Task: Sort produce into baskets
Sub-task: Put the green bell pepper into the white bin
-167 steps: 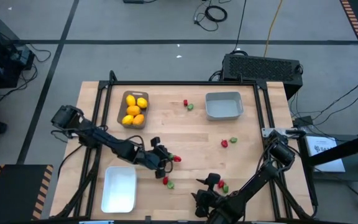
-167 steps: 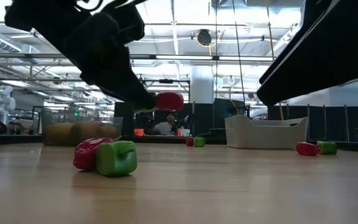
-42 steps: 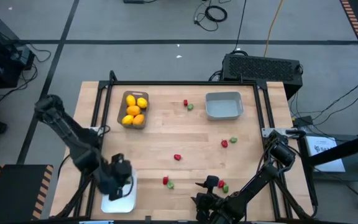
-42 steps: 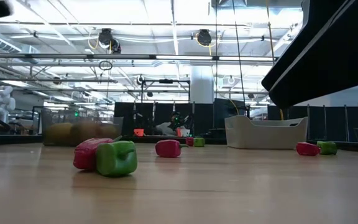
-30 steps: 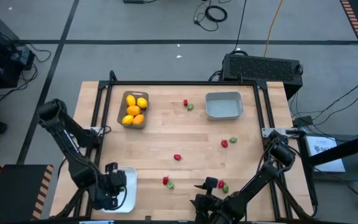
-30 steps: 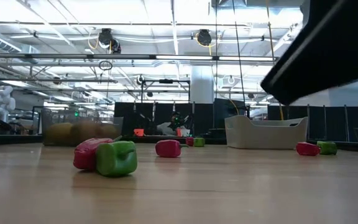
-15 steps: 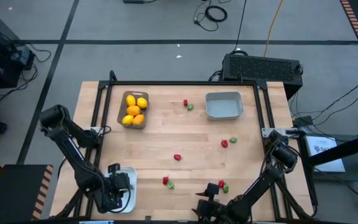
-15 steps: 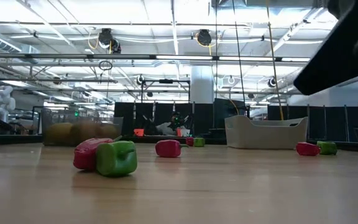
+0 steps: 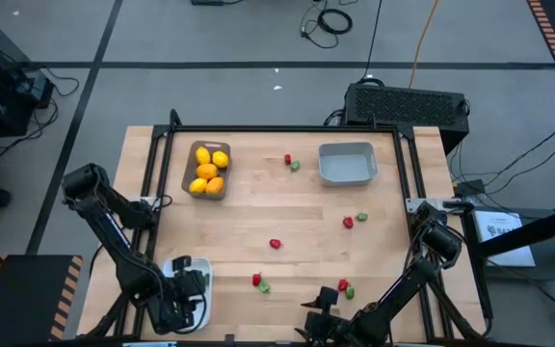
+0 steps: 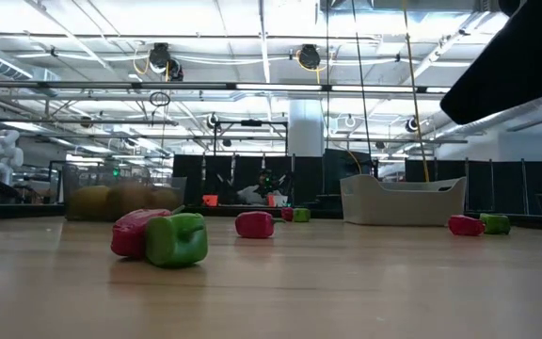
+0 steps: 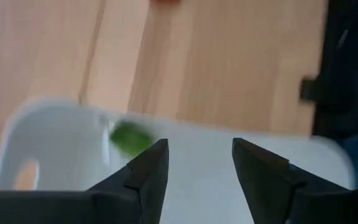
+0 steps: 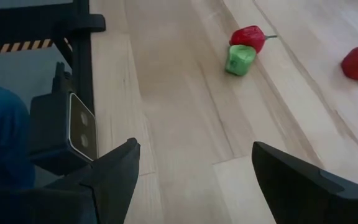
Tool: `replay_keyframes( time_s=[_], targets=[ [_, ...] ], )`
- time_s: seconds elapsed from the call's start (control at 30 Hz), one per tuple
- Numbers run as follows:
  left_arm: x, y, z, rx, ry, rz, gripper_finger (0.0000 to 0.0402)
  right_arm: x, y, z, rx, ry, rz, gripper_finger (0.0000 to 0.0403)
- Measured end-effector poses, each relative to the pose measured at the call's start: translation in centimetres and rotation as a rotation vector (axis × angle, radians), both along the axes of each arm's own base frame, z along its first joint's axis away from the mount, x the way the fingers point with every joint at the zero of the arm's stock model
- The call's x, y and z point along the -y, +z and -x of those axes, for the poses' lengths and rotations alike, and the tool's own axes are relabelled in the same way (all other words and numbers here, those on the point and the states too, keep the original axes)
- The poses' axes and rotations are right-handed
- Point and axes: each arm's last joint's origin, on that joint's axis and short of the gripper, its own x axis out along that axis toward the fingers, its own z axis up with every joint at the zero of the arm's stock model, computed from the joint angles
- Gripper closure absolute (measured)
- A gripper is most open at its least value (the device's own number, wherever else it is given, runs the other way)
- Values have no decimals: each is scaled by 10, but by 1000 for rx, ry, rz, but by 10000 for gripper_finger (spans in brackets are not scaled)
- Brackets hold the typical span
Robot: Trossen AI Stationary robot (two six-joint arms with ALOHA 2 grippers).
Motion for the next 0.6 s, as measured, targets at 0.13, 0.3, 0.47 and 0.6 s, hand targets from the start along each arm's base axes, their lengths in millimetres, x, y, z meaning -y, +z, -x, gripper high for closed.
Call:
replay_keyframes(
  time_s=[0.13,0.3,0.47,0.6],
  targets=[
    [5,14,-9,144,-41,-42,222,-2,0,2,2,9,0,106],
    [15,25,-26,431,-136,-164,222,-5,0,5,1,20,2,106],
    [21,16,-59,592,-193,-324,222,-7,0,7,1,27,1,106],
    [24,-6,-94,627,-252,-329,222,-9,0,9,1,32,1,106]
  ],
)
